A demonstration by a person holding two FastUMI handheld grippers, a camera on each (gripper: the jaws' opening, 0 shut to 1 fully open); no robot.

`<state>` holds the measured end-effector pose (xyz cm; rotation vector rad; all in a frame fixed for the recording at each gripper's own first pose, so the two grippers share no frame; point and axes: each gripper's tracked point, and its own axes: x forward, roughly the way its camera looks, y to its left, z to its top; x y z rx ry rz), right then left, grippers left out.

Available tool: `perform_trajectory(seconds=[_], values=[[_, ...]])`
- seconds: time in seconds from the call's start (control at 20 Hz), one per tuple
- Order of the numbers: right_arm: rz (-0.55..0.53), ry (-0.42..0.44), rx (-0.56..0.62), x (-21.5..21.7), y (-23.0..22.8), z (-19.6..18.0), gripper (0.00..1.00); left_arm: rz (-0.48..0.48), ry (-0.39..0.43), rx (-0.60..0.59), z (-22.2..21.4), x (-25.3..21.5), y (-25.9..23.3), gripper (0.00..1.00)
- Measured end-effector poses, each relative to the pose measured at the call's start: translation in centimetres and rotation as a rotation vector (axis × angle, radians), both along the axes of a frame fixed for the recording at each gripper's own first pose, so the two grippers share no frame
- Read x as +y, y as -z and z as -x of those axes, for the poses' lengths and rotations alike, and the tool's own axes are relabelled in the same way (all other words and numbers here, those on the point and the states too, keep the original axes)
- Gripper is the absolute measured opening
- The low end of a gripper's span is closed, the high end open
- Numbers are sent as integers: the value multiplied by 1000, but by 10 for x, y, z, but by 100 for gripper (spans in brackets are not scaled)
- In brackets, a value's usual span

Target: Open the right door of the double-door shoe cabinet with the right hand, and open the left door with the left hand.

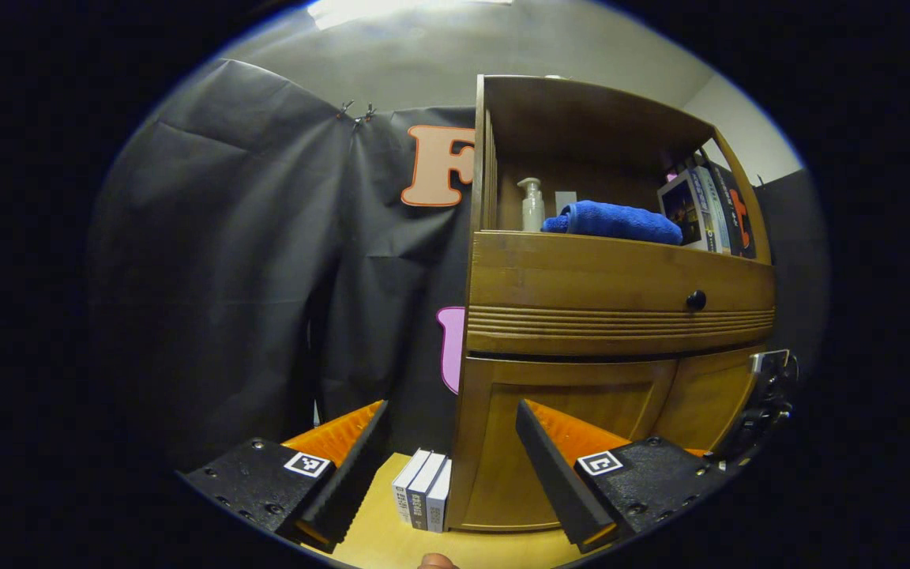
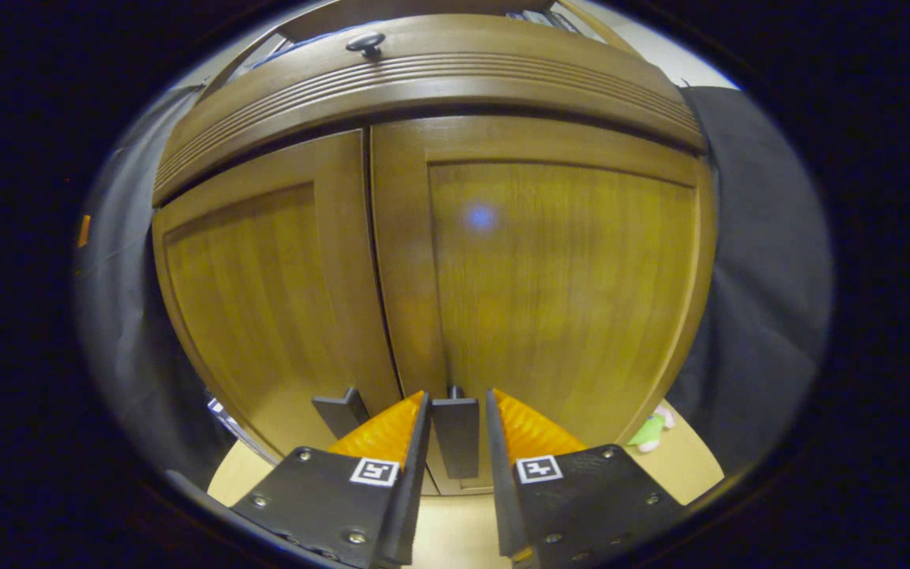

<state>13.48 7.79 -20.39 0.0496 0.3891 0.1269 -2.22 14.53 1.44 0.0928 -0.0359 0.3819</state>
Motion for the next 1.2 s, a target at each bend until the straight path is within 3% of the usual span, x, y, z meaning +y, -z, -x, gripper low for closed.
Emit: perform_trajectory(seconds=[0.15,0.3,0.45,0.5,0.55,0.95,1.1,1.2], values=[[-3,-2,25,2,4,-2,40,7,-10,12,-3,4,5,98],[9,22,-10,1,3,-4,28,17,-11,17,-3,6,6,98],[32,47,-10,0,6,1,28,18,-15,19,-1,7,8,98],[35,52,-12,-1,6,3,34,18,-15,18,0,7,7,96],[37,54,-12,-2,4,6,28,18,-16,17,2,7,7,96],[40,101,-24,-21,-1,41,33,27,21,-3,11,-8,3,96],[35,116,-26,-30,-3,57,28,29,47,-6,13,-18,2,98],[38,125,-28,-36,-4,67,32,29,64,1,14,-25,4,96]])
